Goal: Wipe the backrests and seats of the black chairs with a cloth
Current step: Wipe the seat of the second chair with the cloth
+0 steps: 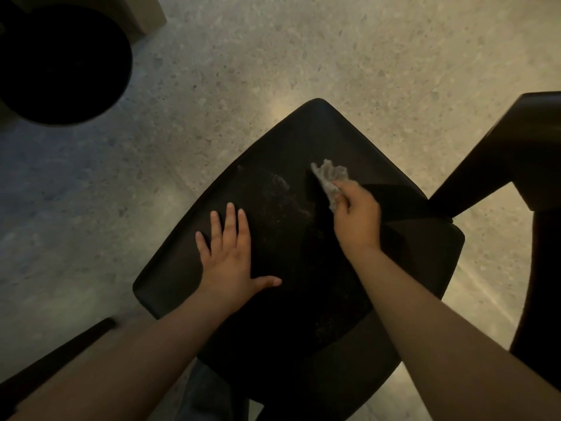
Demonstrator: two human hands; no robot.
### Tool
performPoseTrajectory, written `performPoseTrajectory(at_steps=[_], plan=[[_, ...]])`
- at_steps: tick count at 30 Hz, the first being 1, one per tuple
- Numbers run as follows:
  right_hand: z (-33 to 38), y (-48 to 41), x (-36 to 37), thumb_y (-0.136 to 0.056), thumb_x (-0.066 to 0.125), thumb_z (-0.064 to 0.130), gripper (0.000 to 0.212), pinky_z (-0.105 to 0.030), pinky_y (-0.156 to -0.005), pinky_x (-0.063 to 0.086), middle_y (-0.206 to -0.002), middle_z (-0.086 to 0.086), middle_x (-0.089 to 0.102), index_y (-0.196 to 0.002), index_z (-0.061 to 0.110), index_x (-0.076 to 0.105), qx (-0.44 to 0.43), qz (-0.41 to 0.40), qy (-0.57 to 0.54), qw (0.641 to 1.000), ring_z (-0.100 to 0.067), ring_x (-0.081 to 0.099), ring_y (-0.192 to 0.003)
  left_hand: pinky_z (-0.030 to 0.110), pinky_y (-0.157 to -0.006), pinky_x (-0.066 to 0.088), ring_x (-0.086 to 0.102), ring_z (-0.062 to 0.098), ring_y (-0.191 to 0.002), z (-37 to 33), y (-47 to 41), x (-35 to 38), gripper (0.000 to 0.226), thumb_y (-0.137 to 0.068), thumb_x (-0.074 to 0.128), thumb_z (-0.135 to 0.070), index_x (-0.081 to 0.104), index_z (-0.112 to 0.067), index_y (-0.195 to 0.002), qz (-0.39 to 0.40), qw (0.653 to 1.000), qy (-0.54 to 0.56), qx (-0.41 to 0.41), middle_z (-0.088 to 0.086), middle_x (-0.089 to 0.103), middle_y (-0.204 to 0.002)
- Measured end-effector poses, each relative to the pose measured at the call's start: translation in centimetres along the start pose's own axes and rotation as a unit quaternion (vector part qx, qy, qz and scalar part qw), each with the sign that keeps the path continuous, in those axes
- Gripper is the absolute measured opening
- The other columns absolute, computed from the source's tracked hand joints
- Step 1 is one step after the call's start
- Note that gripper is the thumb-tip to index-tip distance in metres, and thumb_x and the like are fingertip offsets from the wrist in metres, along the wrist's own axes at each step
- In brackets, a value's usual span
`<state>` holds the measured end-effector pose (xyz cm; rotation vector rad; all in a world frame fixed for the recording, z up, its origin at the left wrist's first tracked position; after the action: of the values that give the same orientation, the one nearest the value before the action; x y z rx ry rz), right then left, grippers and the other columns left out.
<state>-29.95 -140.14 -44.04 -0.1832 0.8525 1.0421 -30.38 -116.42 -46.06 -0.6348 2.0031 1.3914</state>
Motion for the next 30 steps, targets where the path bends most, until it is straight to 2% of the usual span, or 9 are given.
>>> performPoseTrajectory(at_steps=[2,4,6,9,16,19,22,27,30], plan=[[1.2,2.2,1.7,-0.095,0.054,0.012,0.029,-0.033,-0.098,0.049,-0.122,0.003,0.061,-0.119,0.025,0.065,-0.058,0.066,0.003,0.996,-0.01,0.055,-0.113,0.061,-0.115,-0.011,-0.038,0.031,-0.138,-0.3,0.0,0.6,0.14,-0.066,0.069,-0.074,-0.03,-0.017,-0.147,0.009,1.0,-0.01,-0.008,0.005,-0.044,-0.15],[1.6,3.5,1.5,-0.095,0.054,0.01,0.032,-0.025,-0.098,0.047,-0.121,0.007,0.061,-0.121,0.025,0.064,-0.086,0.104,-0.009,0.991,-0.005,0.054,-0.113,0.062,-0.115,-0.011,-0.04,0.034,-0.136,-0.3,-0.2,0.9,0.141,-0.066,0.067,-0.075,-0.032,-0.016,-0.146,0.012,0.999,-0.031,-0.018,0.006,-0.047,-0.148],[1.2,3.2,-1.2,-0.094,0.054,0.008,0.033,-0.017,-0.095,0.045,-0.119,0.01,0.061,-0.121,0.024,0.064,-0.081,0.057,-0.025,0.995,-0.003,0.055,-0.11,0.063,-0.114,-0.012,-0.041,0.036,-0.136,-0.3,-0.5,1.2,0.142,-0.066,0.066,-0.076,-0.034,-0.015,-0.145,0.023,0.999,-0.043,-0.024,0.008,-0.049,-0.146],[-1.1,1.6,-5.6,-0.096,0.053,0.01,0.029,-0.026,-0.094,0.05,-0.118,0.008,0.061,-0.122,0.02,0.064,-0.041,-0.023,-0.029,0.998,-0.007,0.056,-0.108,0.063,-0.112,-0.014,-0.041,0.037,-0.135,-0.3,-0.6,1.4,0.142,-0.066,0.065,-0.077,-0.037,-0.014,-0.143,0.035,0.998,-0.049,-0.03,0.01,-0.05,-0.145],[-5.5,1.0,-5.3,-0.1,0.048,0.019,0.03,-0.03,-0.096,0.047,-0.131,0.004,0.056,-0.126,0.028,0.06,0.071,-0.01,-0.01,0.997,-0.016,0.054,-0.118,0.062,-0.109,-0.017,-0.04,0.038,-0.135,-0.3,-0.8,1.6,0.144,-0.065,0.066,-0.077,-0.037,-0.013,-0.143,0.037,0.997,-0.053,-0.043,0.009,-0.051,-0.143],[-4.4,3.8,-2.4,-0.095,0.053,0.014,0.032,-0.037,-0.101,0.048,-0.129,0.009,0.056,-0.122,0.029,0.062,0.02,0.038,-0.034,0.999,-0.006,0.053,-0.115,0.062,-0.109,-0.017,-0.042,0.037,-0.134,-0.3,-0.9,1.7,0.144,-0.065,0.066,-0.077,-0.038,-0.013,-0.142,0.042,0.997,-0.051,-0.041,0.007,-0.056,-0.136],[-2.2,6.4,-0.7,-0.094,0.054,0.01,0.034,-0.025,-0.096,0.05,-0.124,0.013,0.058,-0.122,0.028,0.062,-0.052,0.113,-0.053,0.991,0.003,0.055,-0.11,0.062,-0.11,-0.017,-0.042,0.036,-0.134,-0.3,-0.8,1.6,0.143,-0.066,0.066,-0.076,-0.037,-0.014,-0.143,0.045,0.997,-0.049,-0.039,0.007,-0.053,-0.141],[-4.2,3.9,-6.0,-0.098,0.051,0.011,0.033,-0.03,-0.095,0.05,-0.125,0.004,0.058,-0.126,0.028,0.059,0.002,-0.045,-0.033,0.998,-0.01,0.055,-0.111,0.061,-0.11,-0.018,-0.042,0.036,-0.134,-0.4,-0.7,1.5,0.144,-0.065,0.067,-0.076,-0.038,-0.014,-0.142,0.048,0.997,-0.05,-0.045,0.008,-0.051,-0.144],[-7.0,2.9,-6.4,-0.101,0.048,0.019,0.032,-0.036,-0.095,0.051,-0.132,0.001,0.055,-0.13,0.027,0.057,0.113,-0.039,0.015,0.993,-0.017,0.054,-0.115,0.061,-0.11,-0.018,-0.042,0.036,-0.134,-0.4,-0.7,1.5,0.143,-0.066,0.067,-0.076,-0.038,-0.014,-0.142,0.049,0.996,-0.053,-0.044,0.009,-0.051,-0.144]])
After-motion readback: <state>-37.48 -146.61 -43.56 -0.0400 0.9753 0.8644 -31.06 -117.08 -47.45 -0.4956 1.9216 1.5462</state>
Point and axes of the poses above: each hand's wrist, its own y-axis away from the middle knuckle, its own x-axis out of the palm, z = x × y, the point moved 8 cm from there along -y, towards the middle knuckle
